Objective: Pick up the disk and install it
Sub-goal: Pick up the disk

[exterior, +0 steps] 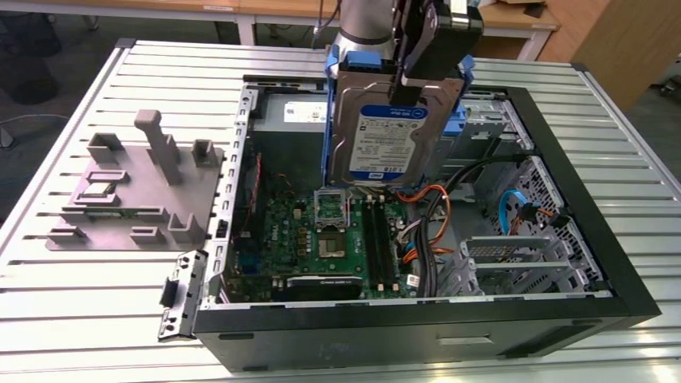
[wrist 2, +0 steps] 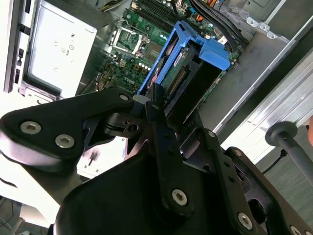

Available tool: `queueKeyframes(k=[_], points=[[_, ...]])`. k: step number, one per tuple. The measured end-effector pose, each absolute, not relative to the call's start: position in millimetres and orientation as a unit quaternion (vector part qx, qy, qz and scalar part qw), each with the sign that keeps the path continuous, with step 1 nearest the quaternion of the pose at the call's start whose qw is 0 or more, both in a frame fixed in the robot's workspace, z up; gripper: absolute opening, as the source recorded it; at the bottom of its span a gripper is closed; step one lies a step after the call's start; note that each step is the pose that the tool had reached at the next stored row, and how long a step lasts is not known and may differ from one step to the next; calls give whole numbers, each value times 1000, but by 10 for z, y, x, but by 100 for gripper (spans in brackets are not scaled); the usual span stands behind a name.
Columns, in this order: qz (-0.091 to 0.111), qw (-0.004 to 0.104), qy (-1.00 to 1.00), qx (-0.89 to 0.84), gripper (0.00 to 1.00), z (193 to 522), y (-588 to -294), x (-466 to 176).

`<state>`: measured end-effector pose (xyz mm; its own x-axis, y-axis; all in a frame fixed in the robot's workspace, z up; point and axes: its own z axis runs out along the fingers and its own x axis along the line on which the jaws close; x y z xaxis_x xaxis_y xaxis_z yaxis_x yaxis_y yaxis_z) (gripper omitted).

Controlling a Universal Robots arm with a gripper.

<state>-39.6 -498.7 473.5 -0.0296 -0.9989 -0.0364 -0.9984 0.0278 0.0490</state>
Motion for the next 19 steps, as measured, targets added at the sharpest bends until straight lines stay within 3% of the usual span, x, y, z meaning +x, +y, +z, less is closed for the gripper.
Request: queueKeyframes(k=[19], points=[[-31,5,-717,697,35,4734,-5006,-307]])
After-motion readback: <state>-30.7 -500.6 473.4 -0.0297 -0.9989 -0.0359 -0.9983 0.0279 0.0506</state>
